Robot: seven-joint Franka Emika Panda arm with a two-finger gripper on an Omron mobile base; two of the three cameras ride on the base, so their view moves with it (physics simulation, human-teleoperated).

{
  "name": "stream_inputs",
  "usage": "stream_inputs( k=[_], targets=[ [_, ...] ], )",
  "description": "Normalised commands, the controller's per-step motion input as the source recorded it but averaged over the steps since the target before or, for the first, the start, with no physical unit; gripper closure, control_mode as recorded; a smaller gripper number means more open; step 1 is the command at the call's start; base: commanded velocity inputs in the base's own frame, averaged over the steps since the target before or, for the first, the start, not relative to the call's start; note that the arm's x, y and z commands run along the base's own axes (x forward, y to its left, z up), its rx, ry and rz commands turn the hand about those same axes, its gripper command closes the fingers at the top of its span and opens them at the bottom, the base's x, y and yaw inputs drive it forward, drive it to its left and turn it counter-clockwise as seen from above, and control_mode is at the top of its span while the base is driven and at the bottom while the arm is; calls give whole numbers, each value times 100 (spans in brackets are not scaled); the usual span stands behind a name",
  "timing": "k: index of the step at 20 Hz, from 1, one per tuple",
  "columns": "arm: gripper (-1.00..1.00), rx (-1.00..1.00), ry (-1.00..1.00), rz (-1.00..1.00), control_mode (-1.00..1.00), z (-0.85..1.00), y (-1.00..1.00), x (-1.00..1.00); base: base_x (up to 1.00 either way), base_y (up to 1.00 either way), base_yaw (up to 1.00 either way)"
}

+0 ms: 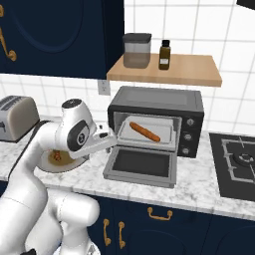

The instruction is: Pick up the kebab skewer and baguette bread, and place them inside the toaster oven. Close the toaster oven door and start by setting the timer.

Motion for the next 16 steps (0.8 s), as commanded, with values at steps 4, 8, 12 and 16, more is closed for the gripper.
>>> stream_inputs(
  k=[4, 8, 12, 16],
  targets=[
    [-100, 0, 0, -29, -100, 7, 100, -34, 0, 0, 0],
    [-100, 0, 0, -21, -100, 19, 100, -16, 0, 0, 0],
    [-100, 1, 0, -8, -100, 10, 100, 0, 0, 0, 0],
    [-100, 0, 10, -1, -100, 0, 66, 12, 0, 0, 0]
  ],
)
